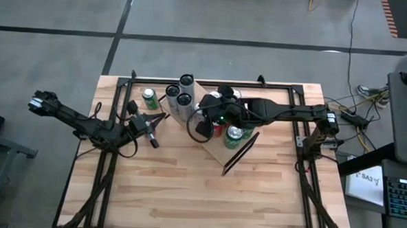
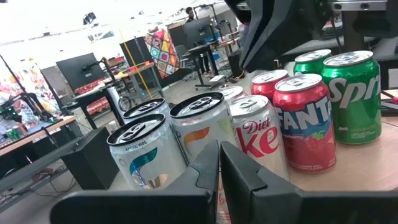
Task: Place canned beverage on shelf
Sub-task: Adjust the blue soda can
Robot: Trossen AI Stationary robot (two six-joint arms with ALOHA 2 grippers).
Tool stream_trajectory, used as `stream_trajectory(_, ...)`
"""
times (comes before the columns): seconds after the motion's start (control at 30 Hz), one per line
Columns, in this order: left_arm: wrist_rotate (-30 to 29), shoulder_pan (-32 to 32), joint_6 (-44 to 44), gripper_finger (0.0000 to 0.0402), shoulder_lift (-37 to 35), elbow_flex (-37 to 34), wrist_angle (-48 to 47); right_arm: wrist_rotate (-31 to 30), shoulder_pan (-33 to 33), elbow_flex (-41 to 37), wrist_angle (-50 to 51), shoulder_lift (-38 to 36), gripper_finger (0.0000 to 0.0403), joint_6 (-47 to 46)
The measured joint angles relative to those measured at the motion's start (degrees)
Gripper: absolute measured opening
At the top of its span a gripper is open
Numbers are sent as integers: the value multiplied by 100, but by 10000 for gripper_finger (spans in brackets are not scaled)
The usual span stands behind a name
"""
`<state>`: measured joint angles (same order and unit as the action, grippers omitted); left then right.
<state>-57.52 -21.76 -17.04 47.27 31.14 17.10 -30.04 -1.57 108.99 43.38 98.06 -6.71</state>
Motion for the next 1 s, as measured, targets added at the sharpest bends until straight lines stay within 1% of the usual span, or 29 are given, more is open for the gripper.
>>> stream_trajectory(0.37, 2, -4, 0, 0, 1, 0, -1, -4, -30, -26, 0, 0, 13, -126)
stream_trajectory(0.7, 2, -2, 0, 0, 0, 0, -1, -13, -30, -270, -48, 7, 13, -380)
stream_trajectory(1.0, 4, -2, 32, 0, 1, 0, 0, -17, -61, -221, -46, 8, 13, -254)
